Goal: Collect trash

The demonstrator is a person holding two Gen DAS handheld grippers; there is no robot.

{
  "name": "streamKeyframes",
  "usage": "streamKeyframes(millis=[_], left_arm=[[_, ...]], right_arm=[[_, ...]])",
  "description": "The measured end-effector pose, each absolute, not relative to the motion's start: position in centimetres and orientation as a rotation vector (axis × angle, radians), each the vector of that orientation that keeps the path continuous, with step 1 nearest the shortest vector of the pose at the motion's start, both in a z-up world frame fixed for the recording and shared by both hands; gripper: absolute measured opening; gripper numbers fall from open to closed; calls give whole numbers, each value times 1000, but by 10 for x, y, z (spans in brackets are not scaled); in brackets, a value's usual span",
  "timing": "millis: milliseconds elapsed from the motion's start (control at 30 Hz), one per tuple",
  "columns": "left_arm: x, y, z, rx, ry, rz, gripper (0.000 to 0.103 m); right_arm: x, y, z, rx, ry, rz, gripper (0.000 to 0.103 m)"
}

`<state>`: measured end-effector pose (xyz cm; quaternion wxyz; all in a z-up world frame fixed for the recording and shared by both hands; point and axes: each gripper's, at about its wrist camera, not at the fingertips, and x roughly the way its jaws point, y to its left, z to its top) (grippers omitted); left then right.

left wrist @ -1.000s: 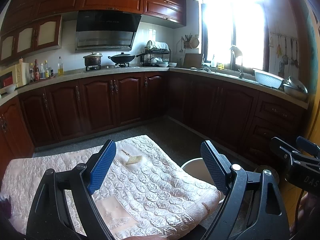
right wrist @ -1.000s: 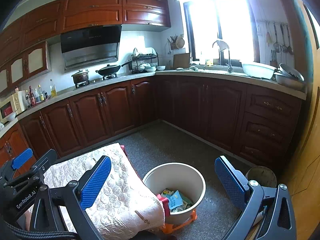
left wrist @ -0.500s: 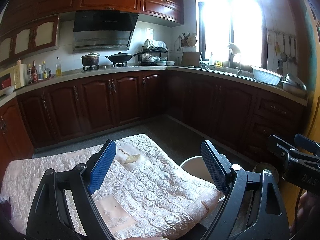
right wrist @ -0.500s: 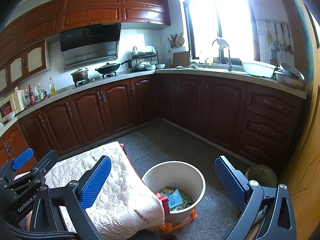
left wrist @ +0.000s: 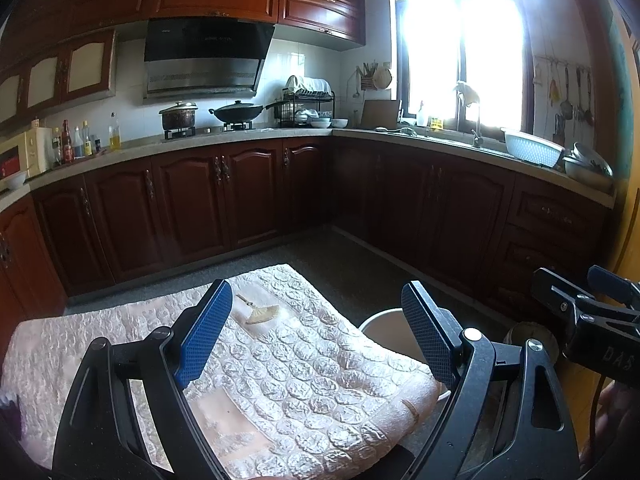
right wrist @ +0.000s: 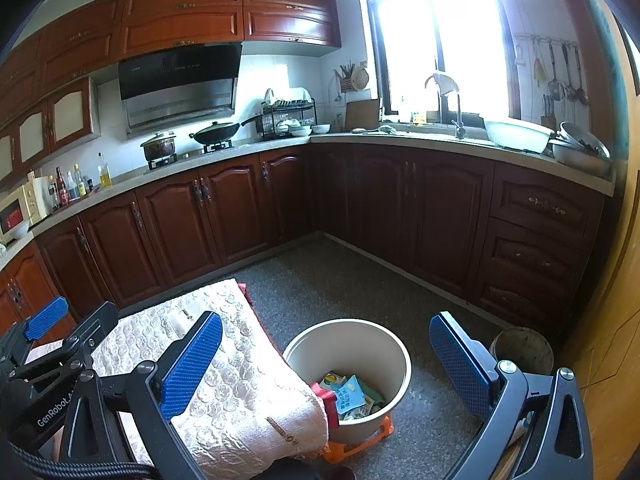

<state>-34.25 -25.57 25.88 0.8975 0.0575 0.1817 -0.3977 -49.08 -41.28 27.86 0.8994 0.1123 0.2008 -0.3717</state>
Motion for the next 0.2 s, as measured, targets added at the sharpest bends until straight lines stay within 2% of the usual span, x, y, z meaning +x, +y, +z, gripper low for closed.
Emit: streamKeyframes(millis=[200], left_arm=[[-337, -256, 253, 117, 400, -831, 87]], right_arm=[[-483, -414, 274, 231, 432, -765, 103]])
